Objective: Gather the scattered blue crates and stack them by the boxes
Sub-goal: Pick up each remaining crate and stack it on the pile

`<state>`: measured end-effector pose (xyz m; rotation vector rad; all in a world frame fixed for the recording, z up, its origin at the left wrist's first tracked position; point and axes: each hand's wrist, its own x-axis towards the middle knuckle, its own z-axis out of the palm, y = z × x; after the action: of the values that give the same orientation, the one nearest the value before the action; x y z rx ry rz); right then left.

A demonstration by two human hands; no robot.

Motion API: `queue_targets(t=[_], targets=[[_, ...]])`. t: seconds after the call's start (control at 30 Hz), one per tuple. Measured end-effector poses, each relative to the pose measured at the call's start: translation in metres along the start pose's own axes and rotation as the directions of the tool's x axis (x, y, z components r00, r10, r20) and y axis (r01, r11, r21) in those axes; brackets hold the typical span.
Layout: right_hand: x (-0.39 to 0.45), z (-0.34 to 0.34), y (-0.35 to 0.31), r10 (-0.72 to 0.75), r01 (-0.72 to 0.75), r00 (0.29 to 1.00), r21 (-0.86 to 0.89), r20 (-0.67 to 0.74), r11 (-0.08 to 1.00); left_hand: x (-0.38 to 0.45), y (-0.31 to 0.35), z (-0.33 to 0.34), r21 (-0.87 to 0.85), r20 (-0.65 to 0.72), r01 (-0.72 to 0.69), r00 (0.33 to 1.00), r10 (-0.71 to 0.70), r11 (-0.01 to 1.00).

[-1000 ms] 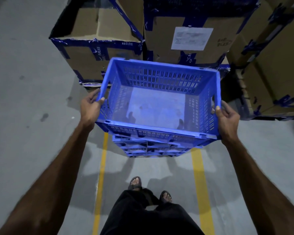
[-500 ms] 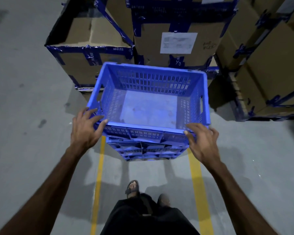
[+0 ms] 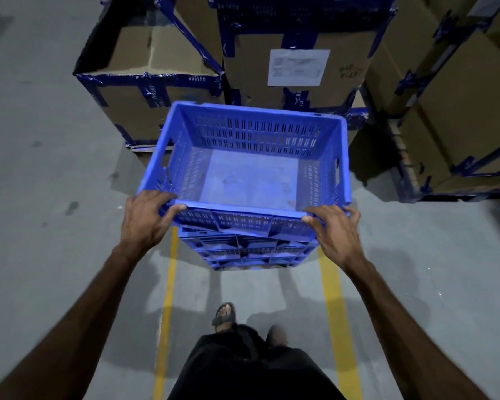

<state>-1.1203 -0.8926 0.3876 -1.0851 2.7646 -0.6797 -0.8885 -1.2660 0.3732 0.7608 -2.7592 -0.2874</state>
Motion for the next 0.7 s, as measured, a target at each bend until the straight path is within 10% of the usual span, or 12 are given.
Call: queue_targets(t=[0.7], targets=[[0.025, -0.011, 0.024, -0.072, 0.072, 0.997, -0.011, -0.007, 0.997, -0.028, 0.036, 0.005, -0.015, -0.067, 0.120, 0.990, -0.121, 0.993]])
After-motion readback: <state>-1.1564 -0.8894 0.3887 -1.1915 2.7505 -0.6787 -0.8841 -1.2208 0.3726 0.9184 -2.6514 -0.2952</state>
